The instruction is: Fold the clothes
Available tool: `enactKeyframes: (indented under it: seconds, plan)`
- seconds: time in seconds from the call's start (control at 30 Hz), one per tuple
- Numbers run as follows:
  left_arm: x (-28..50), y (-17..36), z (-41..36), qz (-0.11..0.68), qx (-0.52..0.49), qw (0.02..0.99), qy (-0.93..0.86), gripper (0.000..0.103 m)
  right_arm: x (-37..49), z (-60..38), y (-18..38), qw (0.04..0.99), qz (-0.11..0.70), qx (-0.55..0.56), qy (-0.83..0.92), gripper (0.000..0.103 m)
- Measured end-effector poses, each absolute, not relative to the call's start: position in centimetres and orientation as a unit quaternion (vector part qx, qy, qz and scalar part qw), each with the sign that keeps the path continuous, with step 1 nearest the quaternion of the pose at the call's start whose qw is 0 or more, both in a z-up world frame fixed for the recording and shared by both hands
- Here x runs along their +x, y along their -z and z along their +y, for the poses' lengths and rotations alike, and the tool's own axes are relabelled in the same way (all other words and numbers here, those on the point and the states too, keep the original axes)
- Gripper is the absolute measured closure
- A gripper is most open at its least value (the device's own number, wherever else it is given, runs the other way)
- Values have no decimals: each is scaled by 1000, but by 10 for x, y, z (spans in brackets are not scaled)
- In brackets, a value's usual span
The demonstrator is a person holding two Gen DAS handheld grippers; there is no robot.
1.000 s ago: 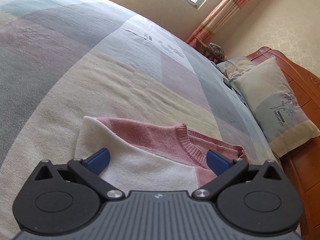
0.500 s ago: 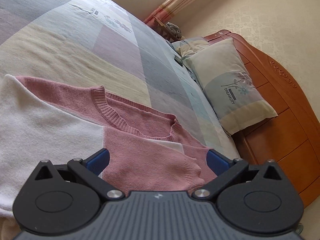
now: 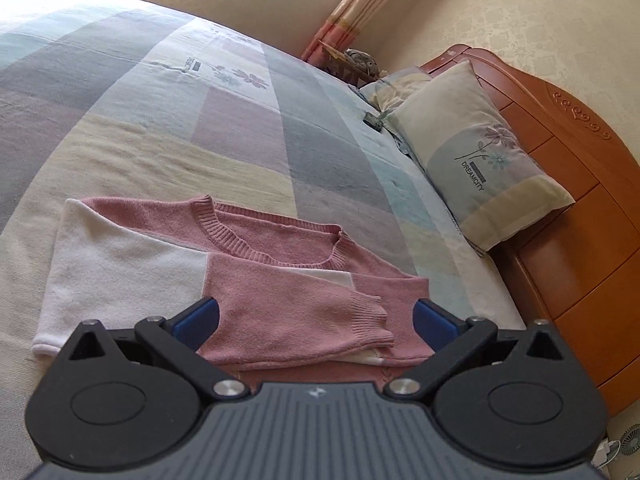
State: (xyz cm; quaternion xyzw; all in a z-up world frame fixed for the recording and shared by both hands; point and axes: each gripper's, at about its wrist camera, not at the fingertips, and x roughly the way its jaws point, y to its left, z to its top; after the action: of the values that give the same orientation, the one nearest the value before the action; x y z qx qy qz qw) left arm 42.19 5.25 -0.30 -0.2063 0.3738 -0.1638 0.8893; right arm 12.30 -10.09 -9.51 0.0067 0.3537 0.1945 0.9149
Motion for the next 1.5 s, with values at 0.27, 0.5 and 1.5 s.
enactKeyframes:
  seconds: [0.27, 0.5, 1.5]
  plan:
    - [345, -21, 39, 370, -128, 905, 168, 1, 142, -108, 120, 896, 413, 23, -162, 0]
    - [311, 68, 35, 404, -114, 900, 120, 1, 148, -104, 133, 901, 412, 5, -137, 0]
    - [286, 110, 35, 361, 3, 920, 153, 1, 91, -125, 141, 929, 346, -45, -125, 0]
